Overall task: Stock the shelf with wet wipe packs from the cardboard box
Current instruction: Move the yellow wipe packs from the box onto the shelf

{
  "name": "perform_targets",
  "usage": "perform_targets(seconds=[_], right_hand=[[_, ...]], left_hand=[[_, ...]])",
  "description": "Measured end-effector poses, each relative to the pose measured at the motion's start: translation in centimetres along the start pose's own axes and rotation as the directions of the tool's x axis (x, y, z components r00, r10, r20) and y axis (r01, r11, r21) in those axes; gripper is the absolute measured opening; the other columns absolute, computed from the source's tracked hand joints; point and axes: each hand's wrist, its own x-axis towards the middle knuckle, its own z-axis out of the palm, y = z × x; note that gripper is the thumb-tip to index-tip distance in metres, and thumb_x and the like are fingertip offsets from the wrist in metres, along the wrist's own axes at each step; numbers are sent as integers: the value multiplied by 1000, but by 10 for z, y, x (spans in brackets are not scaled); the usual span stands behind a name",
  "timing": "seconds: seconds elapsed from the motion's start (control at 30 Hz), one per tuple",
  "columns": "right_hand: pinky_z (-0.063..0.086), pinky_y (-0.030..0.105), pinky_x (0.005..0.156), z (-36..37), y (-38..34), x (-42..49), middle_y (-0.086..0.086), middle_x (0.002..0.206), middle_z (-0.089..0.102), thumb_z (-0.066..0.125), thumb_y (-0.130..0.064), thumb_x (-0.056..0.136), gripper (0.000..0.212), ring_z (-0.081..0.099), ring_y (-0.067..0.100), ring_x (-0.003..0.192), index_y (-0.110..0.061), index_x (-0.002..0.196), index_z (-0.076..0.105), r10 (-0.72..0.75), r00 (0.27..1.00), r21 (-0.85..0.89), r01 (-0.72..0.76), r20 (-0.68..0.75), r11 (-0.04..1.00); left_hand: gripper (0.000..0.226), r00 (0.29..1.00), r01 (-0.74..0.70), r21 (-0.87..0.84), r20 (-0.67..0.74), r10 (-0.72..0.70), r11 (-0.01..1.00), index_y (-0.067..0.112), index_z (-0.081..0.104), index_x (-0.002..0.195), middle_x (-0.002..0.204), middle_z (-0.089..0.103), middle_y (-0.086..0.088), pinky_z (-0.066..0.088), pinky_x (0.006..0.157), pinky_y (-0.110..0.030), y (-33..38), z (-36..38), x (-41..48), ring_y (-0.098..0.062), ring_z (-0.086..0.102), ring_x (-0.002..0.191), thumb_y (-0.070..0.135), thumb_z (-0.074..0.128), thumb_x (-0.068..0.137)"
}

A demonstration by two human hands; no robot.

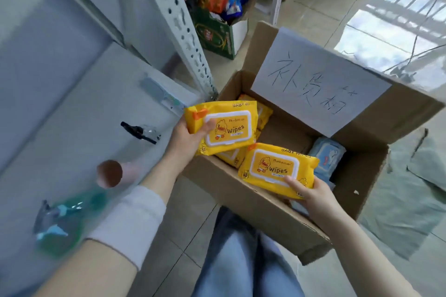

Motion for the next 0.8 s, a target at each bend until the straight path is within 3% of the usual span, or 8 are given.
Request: perform_targets(seconds=[0.07,0.17,0.3,0.37,0.5,0.6,0.67,0.8], right_hand=[[56,18,59,4,-20,-40,-6,84,76,70,-27,76,27,73,10,76,-17,101,64,-63,995,-29,65,73,997],[53,15,50,22,-52,-103,-8,78,76,68,-22,78,23,72,6,66,-14,99,62,-146,968,-46,159,205,986],[58,21,60,73,-94,-182,-2,90,76,75,-37,56,53,73,13,80,-15,103,61,-226,896,-123,292,383,948],[59,23,65,108,-110,-215,1,97,75,75,-36,60,52,73,15,84,-16,106,61,-272,848,-153,376,455,914],[58,37,78,194,-121,-282,0,103,74,79,-57,51,71,72,18,90,-21,109,62,-355,722,-202,560,594,803],[58,22,62,266,-109,-328,-8,95,75,70,-46,66,48,72,11,81,-23,107,62,-426,626,-171,670,653,722],[55,16,61,320,-90,-352,-8,97,75,65,-39,72,40,72,9,83,-23,108,61,-422,573,-155,702,703,695],[60,36,68,428,-43,-396,1,93,74,63,-30,83,21,70,26,82,-23,102,62,-383,533,-172,724,754,668]], left_hand=[[35,996,-74,-113,-63,68,991,37,59,90,83,65,28,45,60,-1,31,-32,-54,14,61,77,59,61,64],[28,968,-196,-223,-202,152,955,37,64,87,81,71,26,54,65,-16,72,-87,-132,4,68,81,54,64,65],[10,882,-368,-276,-406,239,888,42,69,81,83,73,21,57,67,-21,112,-173,-224,-2,70,83,47,70,72],[15,825,-438,-286,-505,254,852,37,68,85,85,74,17,57,68,-25,120,-217,-265,-6,71,84,44,70,72],[26,695,-546,-267,-674,251,794,27,65,92,87,75,10,57,69,-28,106,-305,-346,-11,71,86,42,66,71],[21,592,-553,-217,-781,197,804,27,67,90,86,74,9,58,72,-30,71,-373,-407,-12,71,86,39,68,73],[12,536,-548,-208,-831,149,810,28,67,87,83,74,12,57,68,-26,34,-420,-451,-8,71,81,35,68,77],[26,452,-506,-228,-891,30,832,32,67,87,83,74,13,56,62,-24,-48,-506,-533,-7,71,79,46,67,65]])
